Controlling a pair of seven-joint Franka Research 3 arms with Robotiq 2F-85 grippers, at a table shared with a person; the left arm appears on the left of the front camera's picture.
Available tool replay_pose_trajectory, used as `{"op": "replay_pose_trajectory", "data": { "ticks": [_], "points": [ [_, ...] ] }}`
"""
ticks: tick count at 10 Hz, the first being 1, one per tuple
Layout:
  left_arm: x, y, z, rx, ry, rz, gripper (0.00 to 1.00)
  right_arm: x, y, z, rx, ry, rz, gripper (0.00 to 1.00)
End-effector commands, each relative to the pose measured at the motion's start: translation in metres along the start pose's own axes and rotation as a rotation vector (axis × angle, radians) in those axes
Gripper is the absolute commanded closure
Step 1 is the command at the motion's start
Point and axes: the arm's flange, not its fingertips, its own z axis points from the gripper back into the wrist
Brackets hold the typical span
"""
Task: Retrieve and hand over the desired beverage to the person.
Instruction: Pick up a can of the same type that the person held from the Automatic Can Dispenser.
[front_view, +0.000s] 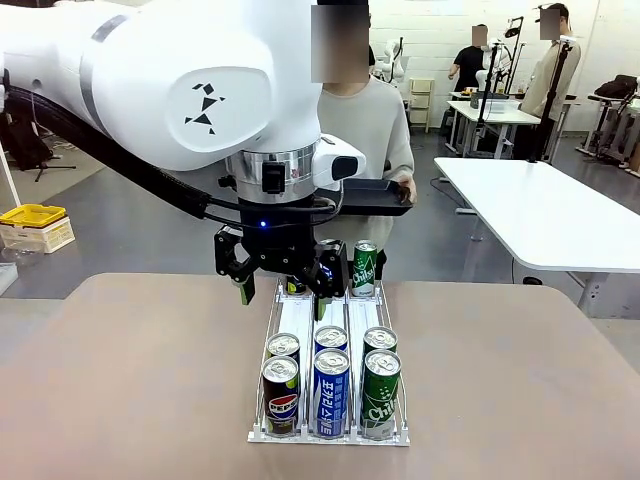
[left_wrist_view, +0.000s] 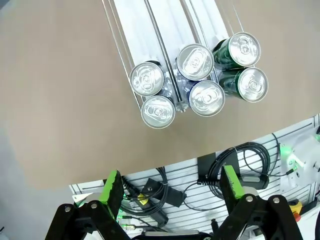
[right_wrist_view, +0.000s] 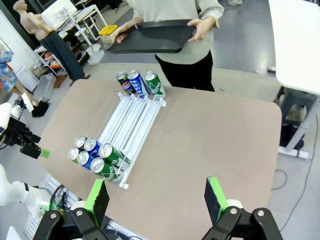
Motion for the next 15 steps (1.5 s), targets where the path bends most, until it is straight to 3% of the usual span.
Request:
{"op": "replay_pose_trajectory", "data": {
  "ticks": [1, 3, 4, 8, 10, 12, 15],
  "points": [
    [0.013, -0.027, -0.026, -0.005, 0.143, 0.123, 0.0, 0.001, -0.001, -0.002, 0.034, -0.003, 0.006, 0.0],
    [0.014, -0.036, -0.038, 0.0, 0.208, 0.178, 0.0, 0.001, -0.001, -0.002, 0.034, -0.003, 0.006, 0.0],
    [0.017, -0.046, -0.051, 0.016, 0.236, 0.265, 0.0, 0.001, -0.001, -0.002, 0.034, -0.003, 0.006, 0.0],
    [0.023, -0.067, -0.077, 0.015, 0.251, 0.38, 0.0, 0.001, -0.001, -0.002, 0.034, -0.003, 0.006, 0.0],
    [0.022, -0.067, -0.087, 0.02, 0.233, 0.356, 0.0, 0.001, -0.001, -0.002, 0.034, -0.003, 0.006, 0.0],
    [0.019, -0.067, -0.089, 0.046, 0.149, 0.313, 0.0, 0.001, -0.001, -0.002, 0.034, -0.003, 0.006, 0.0],
    [0.019, -0.066, -0.103, 0.027, 0.134, 0.311, 0.0, 0.001, -0.001, -0.002, 0.034, -0.003, 0.006, 0.0]
  ]
}}
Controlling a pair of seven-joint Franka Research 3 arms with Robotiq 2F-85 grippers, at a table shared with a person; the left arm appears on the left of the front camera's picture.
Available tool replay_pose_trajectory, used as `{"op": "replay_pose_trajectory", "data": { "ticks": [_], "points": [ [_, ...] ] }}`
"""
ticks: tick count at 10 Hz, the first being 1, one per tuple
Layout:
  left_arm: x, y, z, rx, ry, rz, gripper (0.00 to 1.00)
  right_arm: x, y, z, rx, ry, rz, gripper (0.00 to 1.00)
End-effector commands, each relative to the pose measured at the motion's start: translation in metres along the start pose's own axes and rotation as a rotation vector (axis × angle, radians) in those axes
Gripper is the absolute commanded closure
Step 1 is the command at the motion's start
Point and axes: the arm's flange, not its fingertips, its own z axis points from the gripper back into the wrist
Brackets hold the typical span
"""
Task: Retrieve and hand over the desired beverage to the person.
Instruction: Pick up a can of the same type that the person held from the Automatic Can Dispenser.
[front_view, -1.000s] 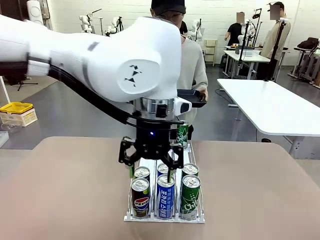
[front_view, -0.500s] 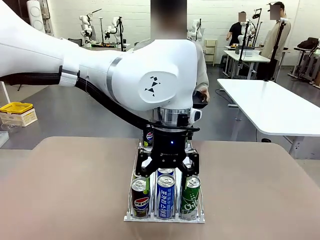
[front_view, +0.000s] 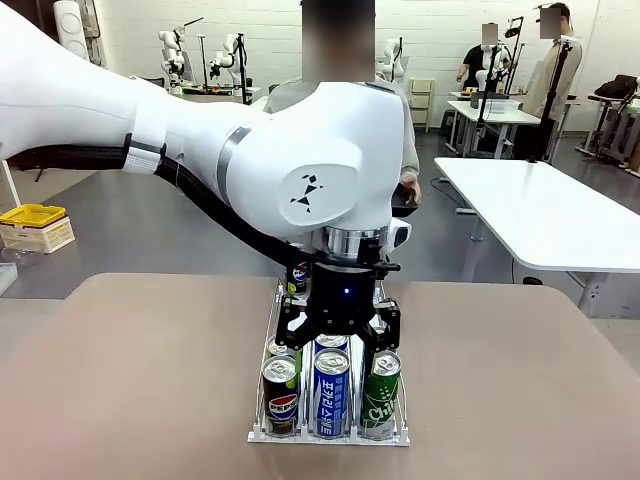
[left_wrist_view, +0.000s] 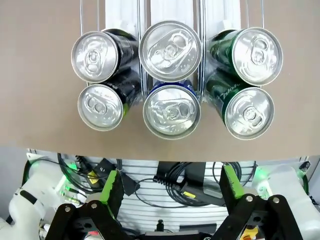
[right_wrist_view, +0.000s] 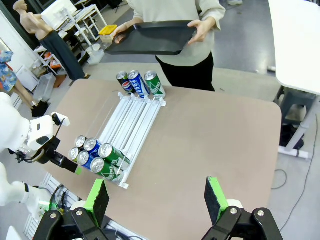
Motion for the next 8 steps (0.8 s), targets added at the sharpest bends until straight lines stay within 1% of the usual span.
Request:
{"op": "replay_pose_trajectory", "data": {
  "ticks": [1, 5, 8],
  "points": [
    [0.003, 0.003, -0.017, -0.021, -0.019, 0.018, 0.0, 0.001, -0.001, -0.002, 0.034, -0.003, 0.007, 0.0],
    [0.018, 0.007, -0.03, -0.058, -0.035, 0.018, 0.0, 0.001, -0.001, -0.002, 0.034, -0.003, 0.007, 0.0],
    [0.025, 0.006, -0.037, -0.076, -0.058, -0.025, 0.0, 0.001, -0.001, -0.002, 0.034, -0.003, 0.007, 0.0]
  ]
}}
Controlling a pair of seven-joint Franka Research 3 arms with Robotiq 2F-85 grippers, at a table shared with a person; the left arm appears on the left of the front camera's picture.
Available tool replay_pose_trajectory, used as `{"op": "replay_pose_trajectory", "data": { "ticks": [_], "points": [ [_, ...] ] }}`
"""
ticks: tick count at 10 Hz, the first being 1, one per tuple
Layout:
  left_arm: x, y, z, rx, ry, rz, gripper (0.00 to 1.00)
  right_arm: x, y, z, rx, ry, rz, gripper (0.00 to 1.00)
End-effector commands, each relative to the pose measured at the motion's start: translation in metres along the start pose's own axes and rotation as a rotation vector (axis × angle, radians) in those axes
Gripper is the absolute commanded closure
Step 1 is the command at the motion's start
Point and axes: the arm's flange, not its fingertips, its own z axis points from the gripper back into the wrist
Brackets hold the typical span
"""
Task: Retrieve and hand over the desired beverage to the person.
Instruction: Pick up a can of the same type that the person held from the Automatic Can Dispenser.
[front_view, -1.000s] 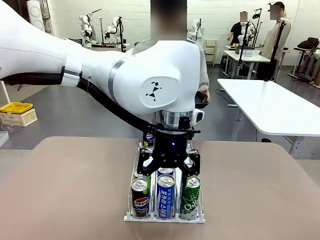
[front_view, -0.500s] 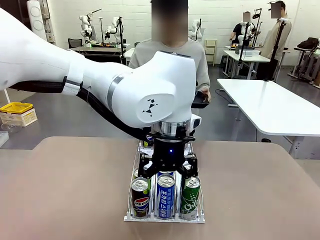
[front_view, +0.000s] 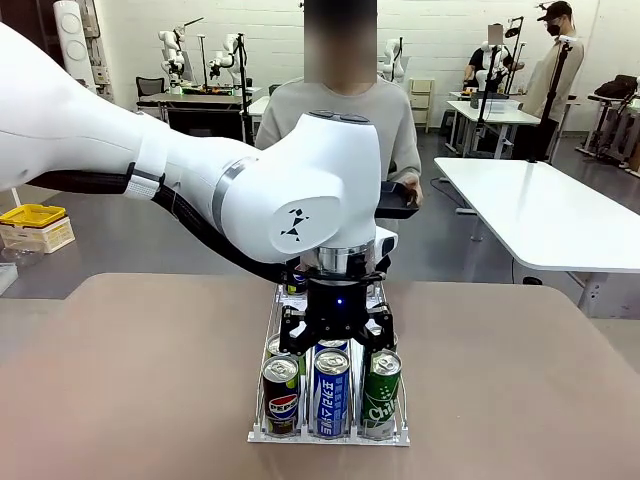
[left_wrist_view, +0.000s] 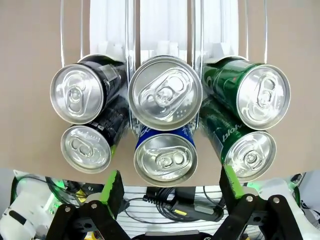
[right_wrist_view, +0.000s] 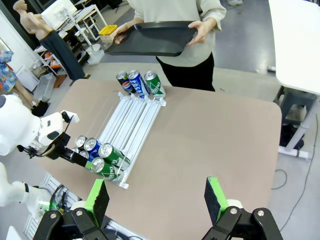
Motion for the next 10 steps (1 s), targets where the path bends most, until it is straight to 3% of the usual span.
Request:
{"op": "replay_pose_trajectory", "data": {
  "ticks": [1, 10],
  "points": [
    [0.002, 0.003, -0.01, -0.017, -0.031, -0.052, 0.0, 0.001, -0.001, -0.002, 0.034, -0.003, 0.007, 0.0],
    [0.006, 0.011, 0.002, -0.025, -0.039, -0.063, 0.0, 0.001, -0.001, -0.002, 0.034, -0.003, 0.007, 0.0]
  ]
}}
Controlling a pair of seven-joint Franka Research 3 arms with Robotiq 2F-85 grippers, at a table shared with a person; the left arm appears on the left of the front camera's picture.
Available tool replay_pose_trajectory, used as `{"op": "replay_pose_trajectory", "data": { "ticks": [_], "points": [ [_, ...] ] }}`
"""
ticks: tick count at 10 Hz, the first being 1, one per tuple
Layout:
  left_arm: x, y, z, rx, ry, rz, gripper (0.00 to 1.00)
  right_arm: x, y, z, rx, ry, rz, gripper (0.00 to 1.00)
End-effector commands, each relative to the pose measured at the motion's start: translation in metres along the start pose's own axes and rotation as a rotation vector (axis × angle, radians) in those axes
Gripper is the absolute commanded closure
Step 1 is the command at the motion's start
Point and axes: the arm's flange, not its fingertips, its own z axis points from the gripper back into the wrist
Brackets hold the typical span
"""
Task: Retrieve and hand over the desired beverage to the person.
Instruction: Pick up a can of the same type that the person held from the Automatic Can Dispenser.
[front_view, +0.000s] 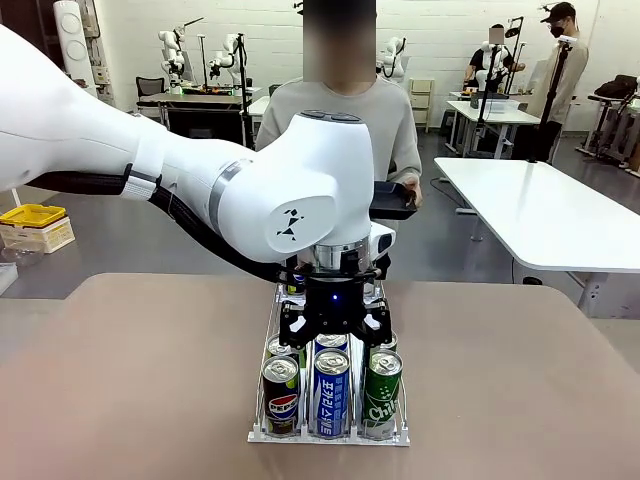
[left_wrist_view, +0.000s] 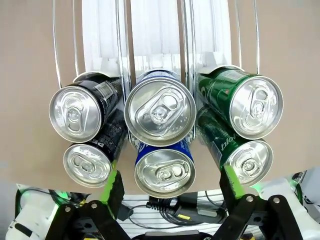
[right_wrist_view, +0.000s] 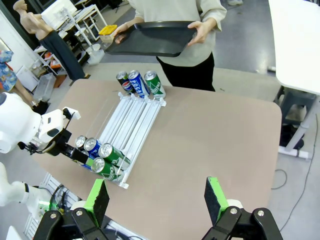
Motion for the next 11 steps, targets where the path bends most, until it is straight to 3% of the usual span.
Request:
{"op": "replay_pose_trajectory", "data": {
  "ticks": [1, 11],
  "points": [
    [-0.004, 0.009, 0.002, -0.004, -0.02, -0.017, 0.0, 0.001, -0.001, -0.002, 0.034, -0.004, 0.007, 0.0],
    [0.0, 0.009, -0.014, 0.001, 0.025, -0.04, 0.0, 0.001, -0.001, -0.002, 0.034, -0.004, 0.007, 0.0]
  ]
}}
